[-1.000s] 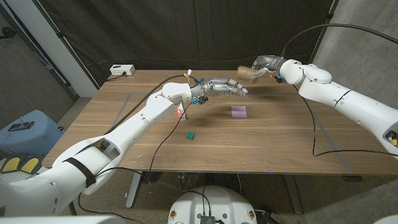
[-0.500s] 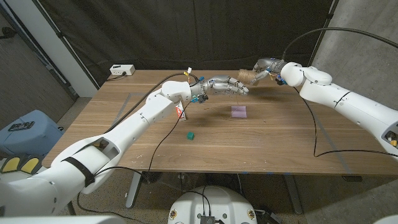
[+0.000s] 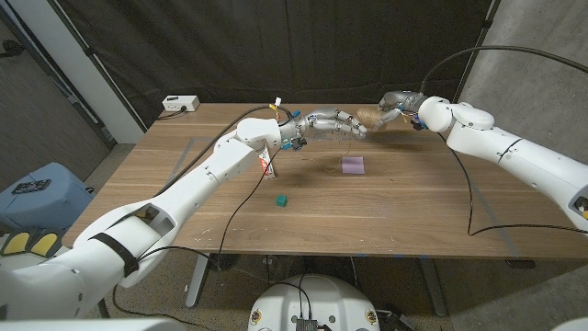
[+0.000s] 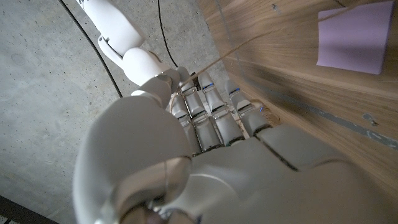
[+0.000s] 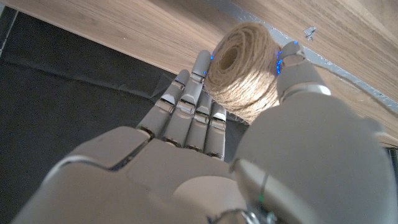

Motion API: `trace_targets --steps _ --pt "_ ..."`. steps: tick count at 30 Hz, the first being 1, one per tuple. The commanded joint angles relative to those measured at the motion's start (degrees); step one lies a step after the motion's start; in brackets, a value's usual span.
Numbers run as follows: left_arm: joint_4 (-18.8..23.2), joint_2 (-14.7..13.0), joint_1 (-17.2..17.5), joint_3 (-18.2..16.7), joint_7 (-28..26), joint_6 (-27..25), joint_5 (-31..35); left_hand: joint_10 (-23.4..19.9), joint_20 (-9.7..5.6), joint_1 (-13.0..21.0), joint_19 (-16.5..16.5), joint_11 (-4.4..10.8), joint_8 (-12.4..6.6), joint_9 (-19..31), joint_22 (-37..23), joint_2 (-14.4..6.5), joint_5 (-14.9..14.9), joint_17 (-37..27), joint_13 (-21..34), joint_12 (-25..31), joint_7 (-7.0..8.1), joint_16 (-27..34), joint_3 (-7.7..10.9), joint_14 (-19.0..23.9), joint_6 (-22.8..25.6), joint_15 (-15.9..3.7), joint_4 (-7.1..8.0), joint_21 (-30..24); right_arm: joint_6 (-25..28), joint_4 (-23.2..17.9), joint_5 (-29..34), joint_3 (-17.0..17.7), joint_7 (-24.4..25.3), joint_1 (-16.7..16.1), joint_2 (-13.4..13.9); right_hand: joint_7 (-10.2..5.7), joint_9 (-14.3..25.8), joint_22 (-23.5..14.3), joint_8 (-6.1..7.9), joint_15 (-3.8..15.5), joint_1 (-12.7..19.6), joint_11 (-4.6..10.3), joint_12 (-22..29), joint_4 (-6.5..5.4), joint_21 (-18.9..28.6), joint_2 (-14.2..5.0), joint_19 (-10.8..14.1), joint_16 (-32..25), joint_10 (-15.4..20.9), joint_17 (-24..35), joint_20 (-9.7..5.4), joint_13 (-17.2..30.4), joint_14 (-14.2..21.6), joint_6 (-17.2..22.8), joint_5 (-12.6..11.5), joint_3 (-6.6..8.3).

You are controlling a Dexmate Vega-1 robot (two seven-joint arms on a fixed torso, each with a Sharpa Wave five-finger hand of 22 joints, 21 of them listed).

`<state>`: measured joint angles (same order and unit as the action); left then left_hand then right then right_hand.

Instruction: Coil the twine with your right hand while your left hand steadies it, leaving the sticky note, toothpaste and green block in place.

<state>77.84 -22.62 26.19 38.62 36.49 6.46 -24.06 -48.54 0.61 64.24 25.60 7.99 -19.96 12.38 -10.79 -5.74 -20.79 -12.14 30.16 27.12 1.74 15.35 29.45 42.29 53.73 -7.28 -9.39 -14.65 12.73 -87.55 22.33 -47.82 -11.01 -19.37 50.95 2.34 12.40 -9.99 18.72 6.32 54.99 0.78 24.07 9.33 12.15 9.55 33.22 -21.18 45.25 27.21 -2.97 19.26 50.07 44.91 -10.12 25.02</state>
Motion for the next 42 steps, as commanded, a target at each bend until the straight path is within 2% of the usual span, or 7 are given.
trace_targets --steps 1,13,25,42 --pt "0.80 -0.19 0.37 -0.57 -1.11 0.74 0.15 -0.91 -0.21 -0.36 0.66 0.15 -0.59 0.13 -0.15 -0.04 -0.28 -0.16 0.26 0.17 0.16 0.19 -0.18 1.07 0.99 -0.16 -0.04 -0.61 2.16 -2.78 -0.54 1.27 0.43 -2.33 2.14 -10.84 0.17 -0.21 0.59 7.46 8.70 9.21 0.06 0.04 -0.01 -8.66 0.37 0.21 9.81 0.09 -4.84 0.19 0.43 11.73 -0.28 -0.26" --pt "1.26 -0.18 0.47 -0.73 -2.33 1.43 0.52 -1.73 -0.32 -0.31 1.08 0.32 -0.85 0.13 -0.17 -0.06 -0.29 -0.29 0.57 0.31 0.42 0.34 -0.30 1.51 1.65 -0.49 -0.09 -0.78 3.85 -8.00 -0.43 2.52 0.48 -5.67 5.88 -10.76 0.14 -0.20 0.72 7.44 8.84 9.04 0.07 -0.03 -0.05 -8.79 0.42 0.37 10.13 0.25 -4.96 0.25 0.81 12.10 -0.25 -0.48" --pt "1.08 0.27 0.09 -0.62 -3.06 2.06 0.78 -1.79 -0.40 -0.29 1.23 0.51 -0.94 0.12 -0.17 -0.05 -0.35 -0.36 0.92 0.14 0.30 0.32 -0.37 1.70 1.88 -0.56 -0.11 -0.84 4.12 -11.77 -0.28 3.29 0.09 -8.03 8.23 -10.84 0.12 -0.19 0.74 7.43 8.89 9.06 0.00 -0.09 -0.09 -8.86 0.43 0.75 10.28 0.28 -4.95 0.28 0.85 12.20 -0.25 -0.69" --pt "0.97 0.69 -0.75 -0.43 -2.90 2.65 0.79 -1.96 -0.47 -0.23 1.21 0.46 -0.90 0.11 -0.18 -0.09 -0.41 -0.47 1.25 0.00 0.49 0.31 -0.42 1.83 1.80 -0.49 -0.13 -0.85 1.62 -12.09 0.63 2.39 -0.91 -8.33 7.54 -10.98 0.09 -0.19 0.76 7.42 8.97 9.12 -0.07 -0.13 -0.10 -8.97 0.52 1.13 10.46 0.38 -5.01 0.35 1.06 12.32 -0.25 -0.91"
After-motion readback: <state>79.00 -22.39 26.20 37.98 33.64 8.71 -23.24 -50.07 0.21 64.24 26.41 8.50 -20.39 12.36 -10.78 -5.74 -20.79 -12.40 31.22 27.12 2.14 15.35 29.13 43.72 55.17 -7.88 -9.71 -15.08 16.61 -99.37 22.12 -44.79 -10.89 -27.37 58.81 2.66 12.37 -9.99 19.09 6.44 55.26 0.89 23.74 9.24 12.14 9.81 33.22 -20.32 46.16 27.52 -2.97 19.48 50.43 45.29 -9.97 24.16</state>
